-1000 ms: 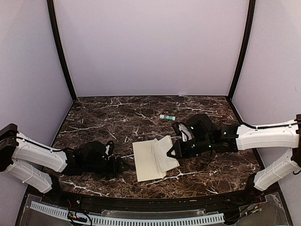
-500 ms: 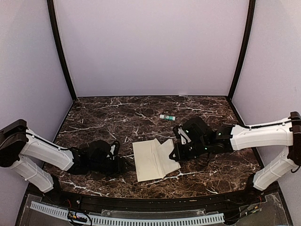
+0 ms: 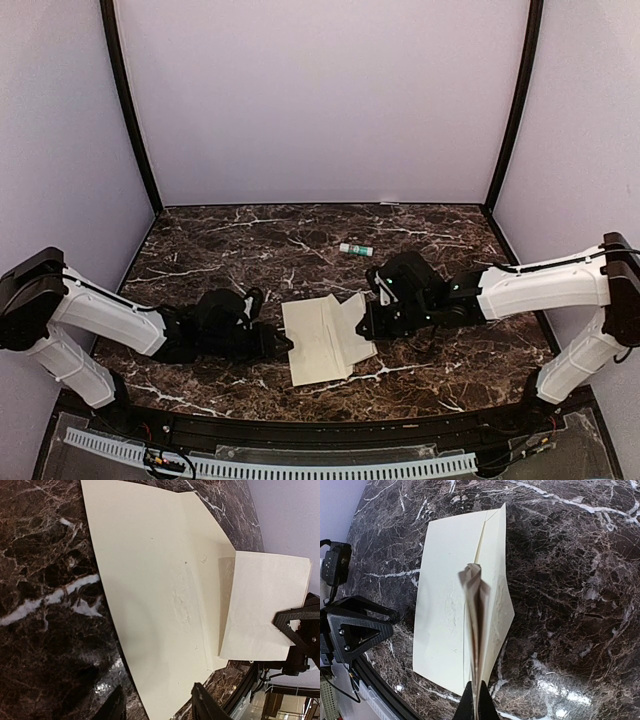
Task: Place the letter into the envelope and seal it
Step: Place the letter in the envelope.
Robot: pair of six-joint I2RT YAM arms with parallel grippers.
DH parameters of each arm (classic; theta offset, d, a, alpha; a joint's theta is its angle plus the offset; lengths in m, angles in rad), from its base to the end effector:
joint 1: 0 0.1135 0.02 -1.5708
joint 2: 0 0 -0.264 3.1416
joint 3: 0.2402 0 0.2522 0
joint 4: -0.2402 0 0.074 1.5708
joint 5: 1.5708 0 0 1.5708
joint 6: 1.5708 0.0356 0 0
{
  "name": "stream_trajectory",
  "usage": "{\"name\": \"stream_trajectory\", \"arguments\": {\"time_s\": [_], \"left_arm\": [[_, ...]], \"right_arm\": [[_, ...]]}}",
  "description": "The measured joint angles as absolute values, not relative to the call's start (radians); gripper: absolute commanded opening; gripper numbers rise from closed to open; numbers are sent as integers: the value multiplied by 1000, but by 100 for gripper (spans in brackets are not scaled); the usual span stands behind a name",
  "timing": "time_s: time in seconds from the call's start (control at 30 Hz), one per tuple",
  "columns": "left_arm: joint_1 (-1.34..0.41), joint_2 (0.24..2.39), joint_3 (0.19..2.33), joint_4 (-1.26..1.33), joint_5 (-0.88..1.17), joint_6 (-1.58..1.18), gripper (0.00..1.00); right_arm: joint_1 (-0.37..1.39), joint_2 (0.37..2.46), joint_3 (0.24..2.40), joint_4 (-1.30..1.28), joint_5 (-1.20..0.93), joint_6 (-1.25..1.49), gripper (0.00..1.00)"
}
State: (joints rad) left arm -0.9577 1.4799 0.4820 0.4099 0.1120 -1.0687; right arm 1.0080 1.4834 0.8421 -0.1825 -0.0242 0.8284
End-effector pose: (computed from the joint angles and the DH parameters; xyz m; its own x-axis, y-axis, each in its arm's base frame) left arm 0.1522 -0.2233 0.1424 -0.9129 -0.2162 -0.3461 0.1371 0.6363 -0.7592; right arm 0.1613 0.2572 0.1976 -0.8942 -0.0367 -0.4463 -0.2891 0.8085 0.5126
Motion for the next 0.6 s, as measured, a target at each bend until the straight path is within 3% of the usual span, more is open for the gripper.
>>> {"name": "stream_trajectory", "arguments": {"time_s": [0.6], "left_arm": [[-958, 1578, 503, 443, 126, -1056, 31]], "right_arm": [[999, 1578, 855, -165, 23, 871, 0]]}}
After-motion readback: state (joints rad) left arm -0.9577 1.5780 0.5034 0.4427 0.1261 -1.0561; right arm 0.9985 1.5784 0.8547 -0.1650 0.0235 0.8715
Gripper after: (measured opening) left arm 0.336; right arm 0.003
